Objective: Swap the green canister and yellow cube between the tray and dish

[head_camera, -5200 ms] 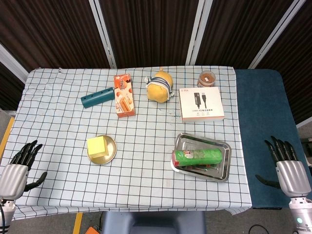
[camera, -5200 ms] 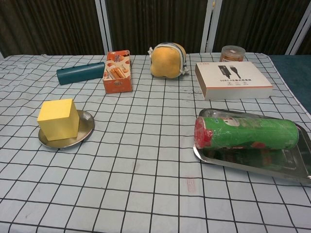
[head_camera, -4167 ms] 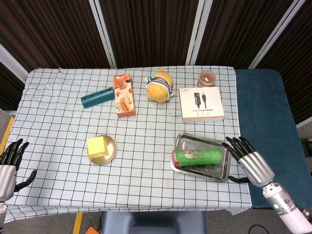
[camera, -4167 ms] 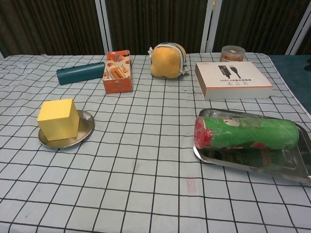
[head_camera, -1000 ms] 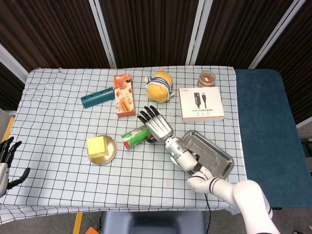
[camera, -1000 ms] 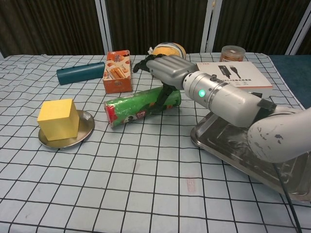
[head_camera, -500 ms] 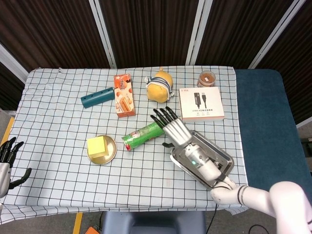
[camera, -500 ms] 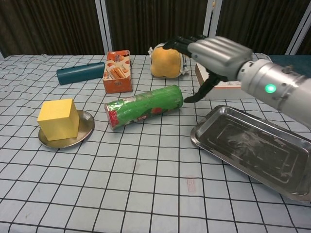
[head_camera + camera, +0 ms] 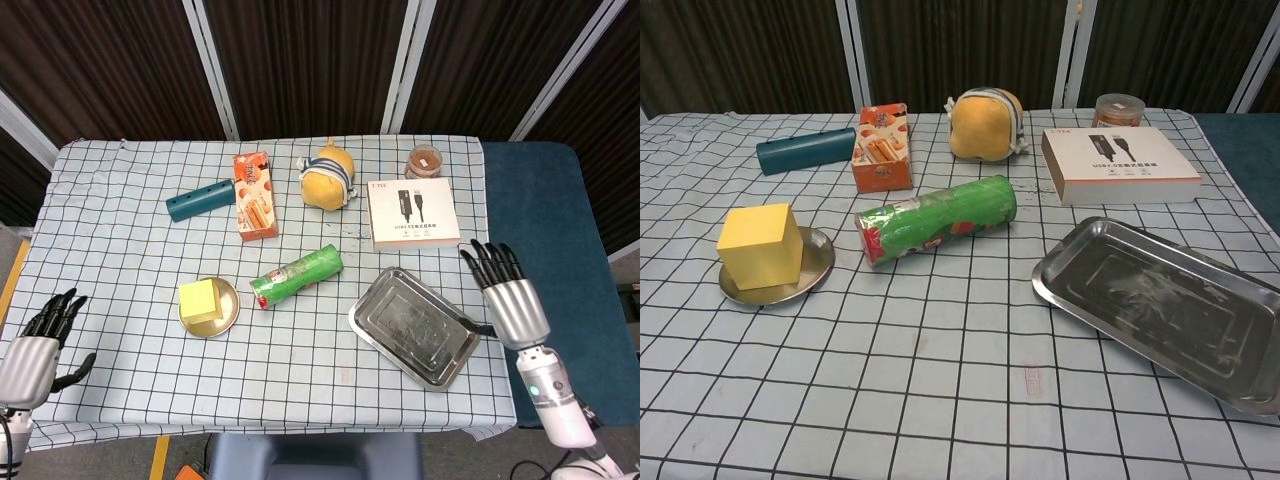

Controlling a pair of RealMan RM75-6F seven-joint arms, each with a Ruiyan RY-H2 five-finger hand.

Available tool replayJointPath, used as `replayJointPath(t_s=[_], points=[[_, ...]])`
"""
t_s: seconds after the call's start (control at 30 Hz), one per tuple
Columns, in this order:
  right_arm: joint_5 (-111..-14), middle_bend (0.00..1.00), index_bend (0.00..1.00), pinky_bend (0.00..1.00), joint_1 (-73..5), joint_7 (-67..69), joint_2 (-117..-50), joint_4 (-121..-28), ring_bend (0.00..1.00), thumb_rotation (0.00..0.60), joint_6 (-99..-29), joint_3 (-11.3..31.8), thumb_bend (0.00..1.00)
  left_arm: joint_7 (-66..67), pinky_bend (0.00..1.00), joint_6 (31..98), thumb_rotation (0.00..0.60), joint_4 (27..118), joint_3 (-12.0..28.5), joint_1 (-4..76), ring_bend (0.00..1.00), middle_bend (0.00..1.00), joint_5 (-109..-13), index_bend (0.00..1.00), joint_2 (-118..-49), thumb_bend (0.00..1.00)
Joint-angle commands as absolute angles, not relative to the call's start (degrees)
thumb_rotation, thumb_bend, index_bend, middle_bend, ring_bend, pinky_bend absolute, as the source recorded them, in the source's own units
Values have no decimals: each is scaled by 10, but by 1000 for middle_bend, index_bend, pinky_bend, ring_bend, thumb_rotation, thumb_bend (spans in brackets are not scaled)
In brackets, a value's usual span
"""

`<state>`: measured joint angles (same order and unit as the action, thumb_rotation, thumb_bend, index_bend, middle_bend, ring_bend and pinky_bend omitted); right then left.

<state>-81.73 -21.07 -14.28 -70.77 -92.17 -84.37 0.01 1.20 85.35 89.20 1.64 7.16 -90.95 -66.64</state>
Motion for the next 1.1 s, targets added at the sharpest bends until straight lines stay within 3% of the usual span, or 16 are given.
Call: replayJointPath(t_s=[0.03,0.3,0.63,1.1], points=[[-829,0,0,0,-163,-110,-692,-909,0,600,-884,-16,112,41,219,835,600,907,20,94,0,0,-925,0,-672,329],[-862,0,0,0,-128,-71,-690,-902,0,600,-922,-13,111,90,137,742,600,968,39,160,0,0,-911,0,-670,329],[-872,0,0,0,-91,12,-697,-864,0,600,-967,13,110,168,99,585,600,1010,79,262,0,0,-790,0,-694,326],[-896,0,0,0,-79,54,-684,-856,0,600,-956,22,110,268,99,533,600,985,91,338,0,0,-676,0,-772,327]])
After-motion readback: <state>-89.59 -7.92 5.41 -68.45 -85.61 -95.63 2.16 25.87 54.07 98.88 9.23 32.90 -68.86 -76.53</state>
